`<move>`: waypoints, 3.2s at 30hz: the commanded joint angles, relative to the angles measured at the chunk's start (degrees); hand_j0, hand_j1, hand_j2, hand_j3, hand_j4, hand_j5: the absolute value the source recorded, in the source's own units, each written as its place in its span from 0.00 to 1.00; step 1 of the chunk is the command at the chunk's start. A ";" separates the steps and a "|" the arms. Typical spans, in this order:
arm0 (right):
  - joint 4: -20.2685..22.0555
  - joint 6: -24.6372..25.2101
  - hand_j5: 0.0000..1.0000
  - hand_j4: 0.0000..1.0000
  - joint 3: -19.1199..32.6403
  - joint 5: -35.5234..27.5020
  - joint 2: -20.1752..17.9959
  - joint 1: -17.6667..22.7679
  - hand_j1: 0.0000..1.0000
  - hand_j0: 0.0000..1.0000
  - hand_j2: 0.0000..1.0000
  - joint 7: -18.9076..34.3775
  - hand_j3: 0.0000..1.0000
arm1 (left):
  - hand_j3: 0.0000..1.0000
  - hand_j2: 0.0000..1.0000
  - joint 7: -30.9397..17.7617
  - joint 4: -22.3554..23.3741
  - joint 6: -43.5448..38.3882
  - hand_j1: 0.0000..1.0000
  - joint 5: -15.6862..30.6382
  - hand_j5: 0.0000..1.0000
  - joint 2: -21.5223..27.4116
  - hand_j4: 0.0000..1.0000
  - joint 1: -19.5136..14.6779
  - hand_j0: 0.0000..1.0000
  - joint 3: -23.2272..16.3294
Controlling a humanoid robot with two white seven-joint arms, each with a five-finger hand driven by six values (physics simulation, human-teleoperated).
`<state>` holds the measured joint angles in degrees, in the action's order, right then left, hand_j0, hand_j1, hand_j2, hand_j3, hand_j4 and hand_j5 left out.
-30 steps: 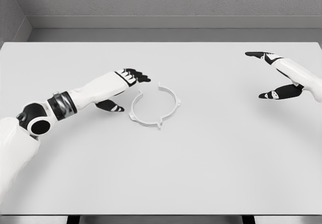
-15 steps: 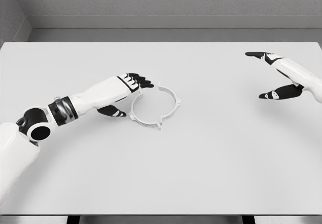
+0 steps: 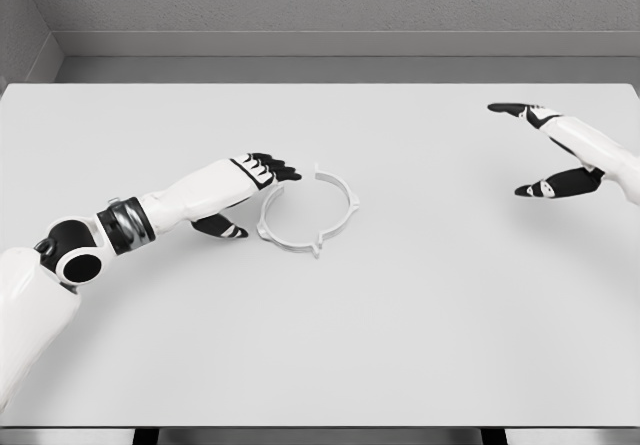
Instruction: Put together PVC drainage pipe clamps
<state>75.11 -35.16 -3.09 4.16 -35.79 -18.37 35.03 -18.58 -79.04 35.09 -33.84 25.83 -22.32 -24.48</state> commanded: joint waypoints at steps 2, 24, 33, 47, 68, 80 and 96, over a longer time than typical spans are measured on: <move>0.03 0.16 1.00 1.00 0.01 -0.47 -0.07 0.09 1.00 1.00 1.00 -0.03 1.00 | 1.00 1.00 0.03 0.20 -0.09 1.00 0.27 1.00 -0.26 1.00 0.00 1.00 -0.04; 0.12 0.16 1.00 1.00 -0.08 -0.47 -0.07 0.09 1.00 1.00 1.00 -0.03 1.00 | 1.00 1.00 -0.06 0.20 -0.09 1.00 -0.70 1.00 -2.72 1.00 -0.09 1.00 -0.13; 0.21 0.16 1.00 1.00 -0.08 -0.47 -0.07 0.09 1.00 1.00 1.00 -0.03 1.00 | 1.00 1.00 -1.20 -0.07 -0.09 1.00 -0.70 1.00 -3.95 1.00 -0.18 1.00 -0.05; 0.12 0.16 1.00 1.00 -0.08 -0.47 -0.07 0.00 1.00 1.00 1.00 -0.03 1.00 | 1.00 1.00 -1.20 0.11 -0.09 1.00 -0.70 1.00 -5.27 1.00 -0.79 1.00 0.04; 0.12 0.16 1.00 1.00 -0.08 -0.47 -0.07 0.00 1.00 1.00 1.00 -0.03 1.00 | 1.00 1.00 -1.81 0.73 -0.09 1.00 0.36 1.00 -4.21 1.00 -0.97 1.00 0.92; 0.12 0.16 1.00 1.00 -0.08 -0.47 -0.07 0.09 1.00 1.00 1.00 -0.03 1.00 | 1.00 1.00 -1.81 2.13 -0.09 1.00 2.73 1.00 -0.96 1.00 -5.10 1.00 0.75; 0.12 0.16 1.00 1.00 -0.08 -0.47 -0.07 0.00 1.00 1.00 1.00 -0.03 1.00 | 1.00 1.00 -1.81 -6.92 -0.09 1.00 3.08 1.00 0.45 1.00 -0.88 1.00 -0.57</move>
<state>75.21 -35.16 -3.17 4.16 -35.79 -18.37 35.03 -20.37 -85.32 35.10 -31.26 26.15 -23.03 -25.05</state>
